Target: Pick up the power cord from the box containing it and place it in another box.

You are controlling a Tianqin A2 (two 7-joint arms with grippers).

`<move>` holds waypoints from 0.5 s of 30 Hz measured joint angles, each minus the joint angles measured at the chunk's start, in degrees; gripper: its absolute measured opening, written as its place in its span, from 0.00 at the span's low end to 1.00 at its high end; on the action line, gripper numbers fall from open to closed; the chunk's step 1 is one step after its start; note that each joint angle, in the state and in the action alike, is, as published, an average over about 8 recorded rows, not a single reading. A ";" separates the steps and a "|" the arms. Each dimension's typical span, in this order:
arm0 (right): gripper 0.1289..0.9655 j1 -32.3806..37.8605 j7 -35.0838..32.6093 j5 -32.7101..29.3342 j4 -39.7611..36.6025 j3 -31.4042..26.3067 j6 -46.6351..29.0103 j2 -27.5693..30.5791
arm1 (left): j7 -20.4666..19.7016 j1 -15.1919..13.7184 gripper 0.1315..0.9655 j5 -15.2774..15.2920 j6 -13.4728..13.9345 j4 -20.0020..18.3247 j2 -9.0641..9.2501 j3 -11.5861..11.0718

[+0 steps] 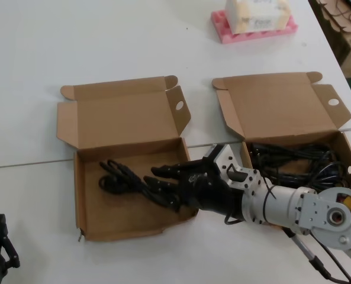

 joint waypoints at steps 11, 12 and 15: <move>0.10 -5.53 0.00 3.77 11.12 10.17 2.76 4.95 | 0.00 0.00 0.04 0.00 0.00 0.00 0.00 0.00; 0.10 -6.49 0.00 4.29 12.59 11.86 3.01 5.55 | 0.00 0.00 0.04 0.00 0.00 0.00 0.00 0.00; 0.10 -9.77 0.00 5.88 16.75 17.37 3.38 7.18 | 0.00 0.00 0.04 0.00 0.00 0.00 0.00 0.00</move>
